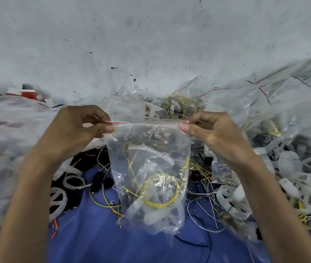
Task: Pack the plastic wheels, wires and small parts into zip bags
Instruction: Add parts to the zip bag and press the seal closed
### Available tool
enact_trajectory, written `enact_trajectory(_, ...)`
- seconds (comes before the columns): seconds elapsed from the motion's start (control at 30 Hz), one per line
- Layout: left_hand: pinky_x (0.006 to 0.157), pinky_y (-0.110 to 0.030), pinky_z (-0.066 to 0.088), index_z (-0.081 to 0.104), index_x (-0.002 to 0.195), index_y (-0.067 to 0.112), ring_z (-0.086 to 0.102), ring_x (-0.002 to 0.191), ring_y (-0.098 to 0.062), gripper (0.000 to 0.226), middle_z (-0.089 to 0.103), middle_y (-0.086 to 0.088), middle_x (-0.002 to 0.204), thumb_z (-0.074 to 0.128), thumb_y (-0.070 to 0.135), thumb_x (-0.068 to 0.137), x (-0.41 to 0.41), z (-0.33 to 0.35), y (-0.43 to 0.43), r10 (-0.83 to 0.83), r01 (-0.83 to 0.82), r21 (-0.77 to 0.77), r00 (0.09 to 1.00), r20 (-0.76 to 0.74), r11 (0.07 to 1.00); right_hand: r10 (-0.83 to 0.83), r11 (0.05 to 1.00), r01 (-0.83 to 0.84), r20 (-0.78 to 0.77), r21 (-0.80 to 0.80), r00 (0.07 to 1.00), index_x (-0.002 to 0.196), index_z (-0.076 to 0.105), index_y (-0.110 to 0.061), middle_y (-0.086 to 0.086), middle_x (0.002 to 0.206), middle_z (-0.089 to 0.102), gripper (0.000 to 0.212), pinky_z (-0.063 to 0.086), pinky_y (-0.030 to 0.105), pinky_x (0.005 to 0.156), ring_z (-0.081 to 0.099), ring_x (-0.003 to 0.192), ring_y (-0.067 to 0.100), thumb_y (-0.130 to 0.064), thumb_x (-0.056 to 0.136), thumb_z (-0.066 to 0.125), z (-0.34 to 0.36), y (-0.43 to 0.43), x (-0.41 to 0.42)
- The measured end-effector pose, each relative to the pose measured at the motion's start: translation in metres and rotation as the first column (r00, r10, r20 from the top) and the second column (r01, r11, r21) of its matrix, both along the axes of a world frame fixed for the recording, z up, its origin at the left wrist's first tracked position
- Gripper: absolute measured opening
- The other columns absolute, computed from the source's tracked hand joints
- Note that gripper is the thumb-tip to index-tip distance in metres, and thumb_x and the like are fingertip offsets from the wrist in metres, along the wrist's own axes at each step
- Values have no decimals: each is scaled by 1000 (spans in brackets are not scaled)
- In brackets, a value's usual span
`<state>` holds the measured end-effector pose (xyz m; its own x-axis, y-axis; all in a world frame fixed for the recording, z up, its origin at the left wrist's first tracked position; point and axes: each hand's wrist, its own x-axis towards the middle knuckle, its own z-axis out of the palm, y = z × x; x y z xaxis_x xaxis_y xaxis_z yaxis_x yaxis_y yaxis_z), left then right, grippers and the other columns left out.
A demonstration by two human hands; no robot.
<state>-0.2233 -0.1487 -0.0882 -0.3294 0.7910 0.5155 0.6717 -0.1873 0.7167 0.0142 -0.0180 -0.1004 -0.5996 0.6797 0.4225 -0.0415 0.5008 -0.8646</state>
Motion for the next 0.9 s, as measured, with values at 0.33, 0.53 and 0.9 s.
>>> enact_trajectory(0.33,62,-5,42,64,63,32,58,64,6,37,67,17,67,72,-2,74,-2,-1,-1,77,-82,-41,989,-126,996,-15,977,-67,378,203,926,85,70,-17,-7,82,66,7,51,25,72,62,77,19,-21,81,66,-5,13,16)
enact_trajectory(0.53,64,-8,44,63,64,35,58,64,-2,40,67,10,72,72,-2,75,-1,-3,1,55,-58,-13,984,-169,998,-110,914,-10,273,406,956,85,62,-11,-2,77,60,4,49,20,78,61,71,11,-8,87,59,-2,10,18)
enact_trajectory(0.9,75,-5,44,69,73,38,62,78,6,5,69,13,77,68,35,69,1,-14,7,-106,105,-54,994,-27,993,-39,958,-17,189,285,981,82,67,-22,-6,79,68,4,56,22,72,67,74,7,-20,80,66,-8,13,13)
